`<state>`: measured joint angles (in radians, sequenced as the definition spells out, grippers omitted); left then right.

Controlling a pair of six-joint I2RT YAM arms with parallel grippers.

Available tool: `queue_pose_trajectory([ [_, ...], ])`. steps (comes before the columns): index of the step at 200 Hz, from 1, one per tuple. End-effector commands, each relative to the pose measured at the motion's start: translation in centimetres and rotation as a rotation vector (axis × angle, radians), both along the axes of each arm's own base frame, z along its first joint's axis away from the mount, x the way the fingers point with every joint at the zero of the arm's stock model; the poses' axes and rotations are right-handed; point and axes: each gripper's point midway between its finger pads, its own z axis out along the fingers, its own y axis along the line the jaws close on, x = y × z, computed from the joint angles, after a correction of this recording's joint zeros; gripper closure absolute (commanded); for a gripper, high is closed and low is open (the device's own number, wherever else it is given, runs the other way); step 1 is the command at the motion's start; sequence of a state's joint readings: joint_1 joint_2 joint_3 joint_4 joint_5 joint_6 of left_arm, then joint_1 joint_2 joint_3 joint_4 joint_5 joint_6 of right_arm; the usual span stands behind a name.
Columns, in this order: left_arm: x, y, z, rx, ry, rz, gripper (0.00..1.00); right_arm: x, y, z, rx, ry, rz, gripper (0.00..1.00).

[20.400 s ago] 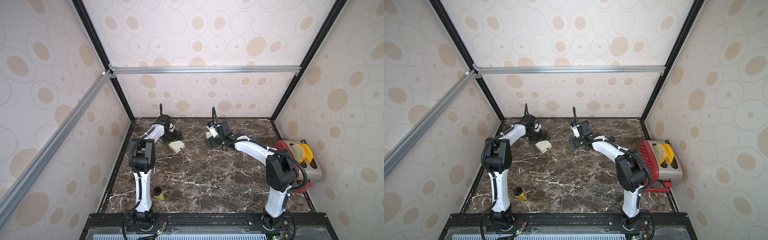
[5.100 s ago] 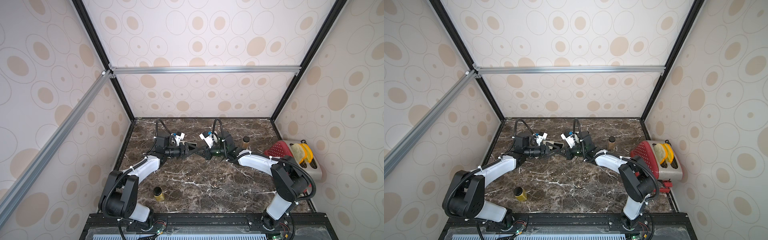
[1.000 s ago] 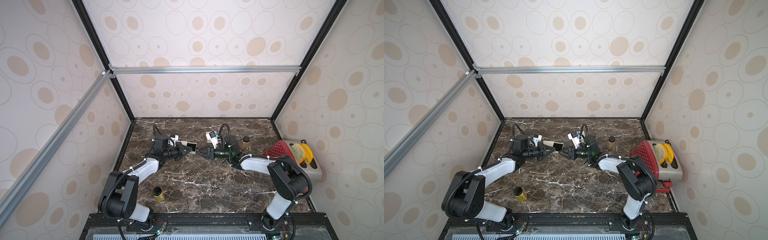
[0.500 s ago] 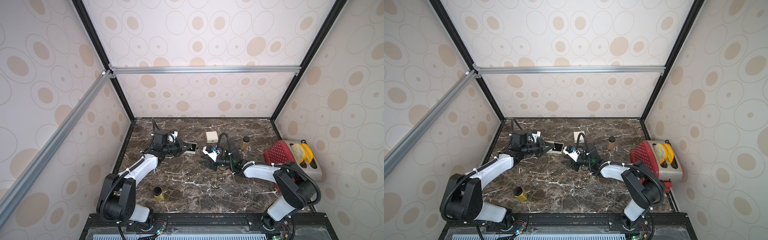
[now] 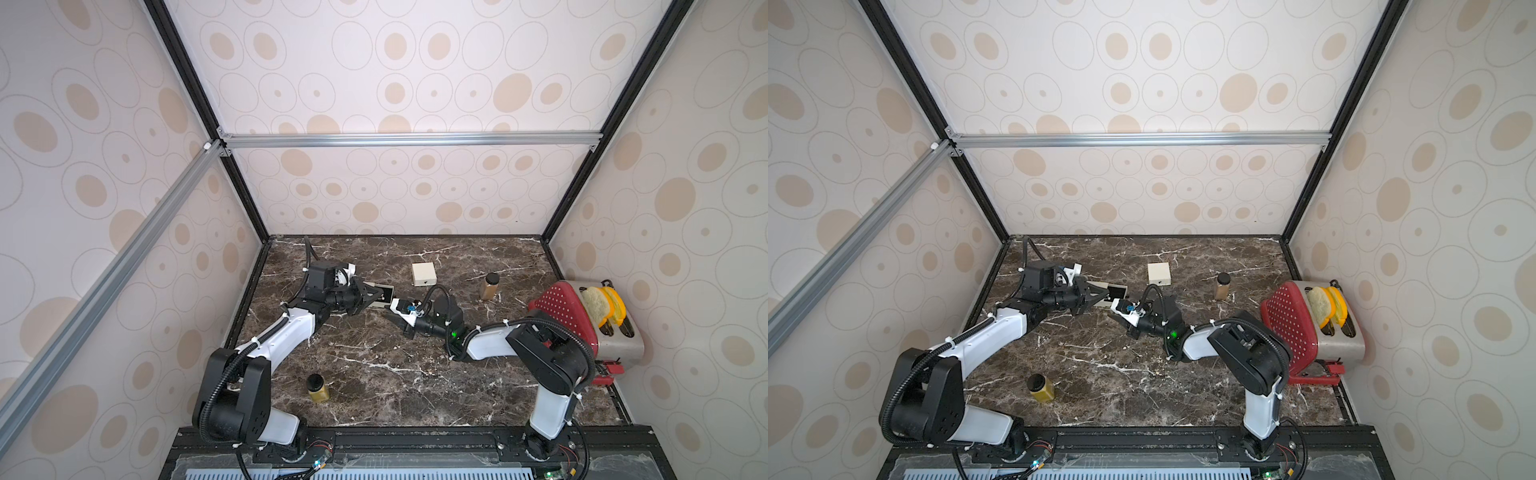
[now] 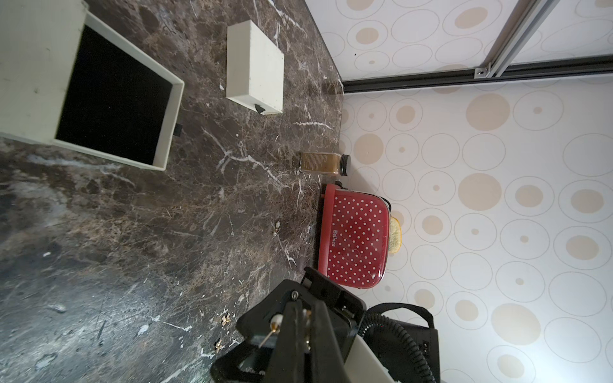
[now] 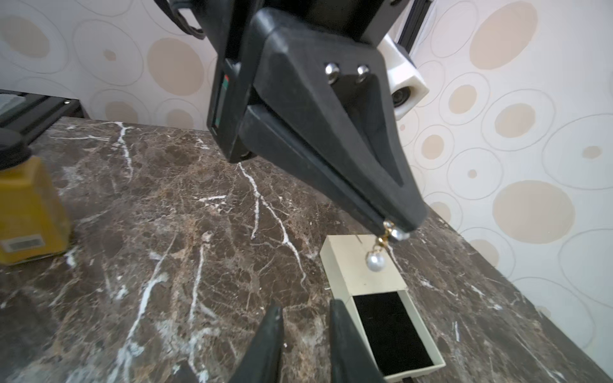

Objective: Place the earrings into the drawer-style jewelry box
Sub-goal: Pick up the earring from the center of the board.

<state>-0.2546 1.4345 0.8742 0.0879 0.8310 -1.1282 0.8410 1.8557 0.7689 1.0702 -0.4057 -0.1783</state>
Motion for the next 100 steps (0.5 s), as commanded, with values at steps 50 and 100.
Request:
queue_pose_trajectory([
  [50, -0.07, 0.0, 1.9, -0.006, -0.069, -0.006, 1.0, 1.72, -0.68, 2.46, 0.087, -0.09, -0.112, 0.68],
  [100, -0.23, 0.03, 2.08, -0.006, -0.076, -0.007, 1.0, 1.09, -0.2, 2.66, 0.122, -0.068, -0.045, 0.67],
])
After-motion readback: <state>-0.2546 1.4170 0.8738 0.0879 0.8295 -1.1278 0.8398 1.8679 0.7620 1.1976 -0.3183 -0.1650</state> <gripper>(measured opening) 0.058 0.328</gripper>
